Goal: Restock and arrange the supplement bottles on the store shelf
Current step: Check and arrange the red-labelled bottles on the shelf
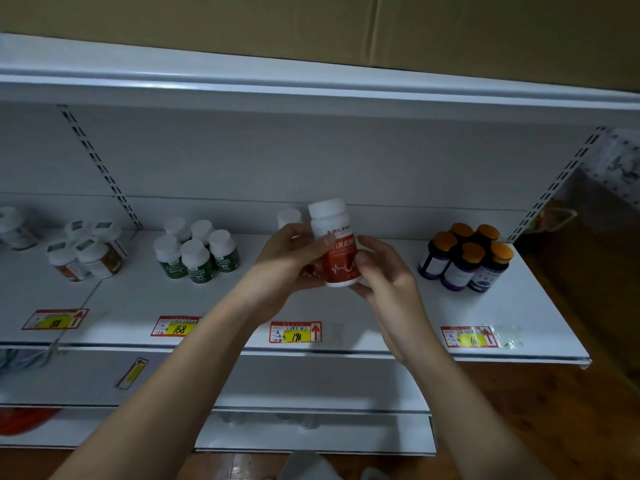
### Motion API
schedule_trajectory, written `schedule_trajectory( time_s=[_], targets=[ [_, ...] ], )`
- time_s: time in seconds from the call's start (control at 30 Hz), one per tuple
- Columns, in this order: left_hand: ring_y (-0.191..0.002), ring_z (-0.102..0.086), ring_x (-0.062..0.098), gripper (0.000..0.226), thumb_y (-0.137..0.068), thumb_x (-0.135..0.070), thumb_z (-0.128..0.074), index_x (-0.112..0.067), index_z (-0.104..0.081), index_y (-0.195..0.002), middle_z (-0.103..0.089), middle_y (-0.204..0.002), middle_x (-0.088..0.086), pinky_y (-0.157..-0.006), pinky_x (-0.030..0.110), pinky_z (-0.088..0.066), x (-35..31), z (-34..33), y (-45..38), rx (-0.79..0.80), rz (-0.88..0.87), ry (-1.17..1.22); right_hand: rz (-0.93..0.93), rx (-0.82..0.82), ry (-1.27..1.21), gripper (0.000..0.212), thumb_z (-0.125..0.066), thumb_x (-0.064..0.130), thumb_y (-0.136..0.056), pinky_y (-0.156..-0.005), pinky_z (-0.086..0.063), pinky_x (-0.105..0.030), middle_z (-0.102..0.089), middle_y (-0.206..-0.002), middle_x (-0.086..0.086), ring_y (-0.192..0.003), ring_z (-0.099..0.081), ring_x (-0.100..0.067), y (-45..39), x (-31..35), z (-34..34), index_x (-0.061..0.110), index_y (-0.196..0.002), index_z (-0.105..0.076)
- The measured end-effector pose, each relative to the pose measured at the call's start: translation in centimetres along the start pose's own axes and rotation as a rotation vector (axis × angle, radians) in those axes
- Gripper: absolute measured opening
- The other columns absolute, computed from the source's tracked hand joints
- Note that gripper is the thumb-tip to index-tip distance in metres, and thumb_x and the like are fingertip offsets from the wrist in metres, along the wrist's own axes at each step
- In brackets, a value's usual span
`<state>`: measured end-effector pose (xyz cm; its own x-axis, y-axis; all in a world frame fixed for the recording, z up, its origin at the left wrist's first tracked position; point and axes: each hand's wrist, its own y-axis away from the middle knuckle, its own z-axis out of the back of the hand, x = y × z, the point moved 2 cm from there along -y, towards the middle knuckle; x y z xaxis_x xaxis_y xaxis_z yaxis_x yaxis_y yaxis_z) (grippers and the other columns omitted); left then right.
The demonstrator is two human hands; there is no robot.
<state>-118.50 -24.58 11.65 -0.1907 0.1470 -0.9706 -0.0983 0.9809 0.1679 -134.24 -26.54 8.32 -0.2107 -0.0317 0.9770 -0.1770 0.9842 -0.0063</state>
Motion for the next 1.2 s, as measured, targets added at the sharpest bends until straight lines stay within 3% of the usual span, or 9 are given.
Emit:
schedule_trajectory(
  time_s=[0.17, 0.37, 0.63, 0.7, 0.8, 0.9, 1.2],
  targets=[
    [-0.110, -0.068, 0.029, 0.049, -0.085, -0.030, -0.073, -0.011, -0.058, -0.127, -0.070, -0.118, 0.009, -0.094, 0.053, -0.055, 0.1, -0.1, 0.2, 0.079, 0.032, -0.043, 0.042, 0.052, 0.092, 0.031, -0.064, 0.010, -0.094, -0.094, -0.055, -0.037, -0.073, -0.111, 0.004, -0.106, -0.069, -0.013, 0.2, 0.2, -0.1, 0.025, -0.121, -0.065],
    [-0.106, -0.071, 0.024, 0.042, -0.090, -0.031, -0.070, -0.012, -0.057, -0.126, -0.071, -0.118, 0.006, -0.089, 0.050, -0.058, -0.8, -0.1, 0.3, 0.146, 0.062, -0.147, 0.070, 0.083, 0.209, 0.036, -0.072, 0.023, -0.086, -0.102, -0.050, -0.047, -0.073, -0.110, 0.008, -0.108, -0.068, -0.013, 0.6, 0.1, 0.2, 0.025, -0.121, -0.066],
    [-0.112, -0.067, 0.021, 0.055, -0.076, -0.017, -0.079, -0.025, -0.059, -0.126, -0.066, -0.125, 0.003, -0.088, 0.047, -0.058, -2.1, 0.0, 0.4, 0.233, -0.111, -0.157, 0.175, 0.176, 0.236, 0.055, -0.078, 0.003, -0.081, -0.090, -0.053, -0.022, -0.069, -0.119, 0.004, -0.114, -0.063, -0.010, 0.2, 1.8, 1.0, 0.016, -0.131, -0.058],
    [-0.114, -0.065, 0.016, 0.057, -0.068, -0.015, -0.082, -0.027, -0.062, -0.121, -0.069, -0.121, -0.004, -0.084, 0.043, -0.057, -2.7, 0.1, 0.6, 0.267, -0.191, -0.217, 0.212, 0.202, 0.203, 0.059, -0.083, 0.003, -0.074, -0.090, -0.053, -0.022, -0.068, -0.118, 0.003, -0.115, -0.062, -0.009, 0.0, 2.7, 1.1, 0.016, -0.127, -0.059],
    [-0.121, -0.060, 0.010, 0.060, -0.060, -0.004, -0.086, -0.027, -0.064, -0.112, -0.070, -0.119, -0.008, -0.089, 0.034, -0.056, -3.4, 0.1, 0.7, 0.316, -0.271, -0.273, 0.300, 0.236, 0.239, 0.058, -0.084, 0.004, -0.068, -0.093, -0.053, -0.025, -0.066, -0.117, 0.014, -0.118, -0.059, -0.008, -0.2, 3.9, 1.3, 0.023, -0.117, -0.059],
    [-0.124, -0.058, 0.009, 0.062, -0.061, 0.011, -0.083, -0.023, -0.065, -0.109, -0.068, -0.119, -0.007, -0.089, 0.025, -0.053, -3.9, -0.1, 1.1, 0.376, -0.322, -0.305, 0.364, 0.296, 0.317, 0.062, -0.082, -0.009, -0.071, -0.096, -0.051, -0.025, -0.061, -0.119, 0.016, -0.120, -0.056, -0.008, -0.2, 4.7, 1.5, 0.027, -0.114, -0.055],
    [-0.122, -0.058, 0.006, 0.063, -0.062, 0.017, -0.081, -0.023, -0.064, -0.108, -0.068, -0.114, -0.015, -0.089, 0.022, -0.051, -4.7, -0.6, 1.4, 0.402, -0.364, -0.342, 0.462, 0.318, 0.367, 0.068, -0.079, -0.015, -0.071, -0.096, -0.049, -0.021, -0.056, -0.117, 0.024, -0.119, -0.054, -0.005, -0.2, 5.5, 1.4, 0.027, -0.115, -0.051]
  ],
)
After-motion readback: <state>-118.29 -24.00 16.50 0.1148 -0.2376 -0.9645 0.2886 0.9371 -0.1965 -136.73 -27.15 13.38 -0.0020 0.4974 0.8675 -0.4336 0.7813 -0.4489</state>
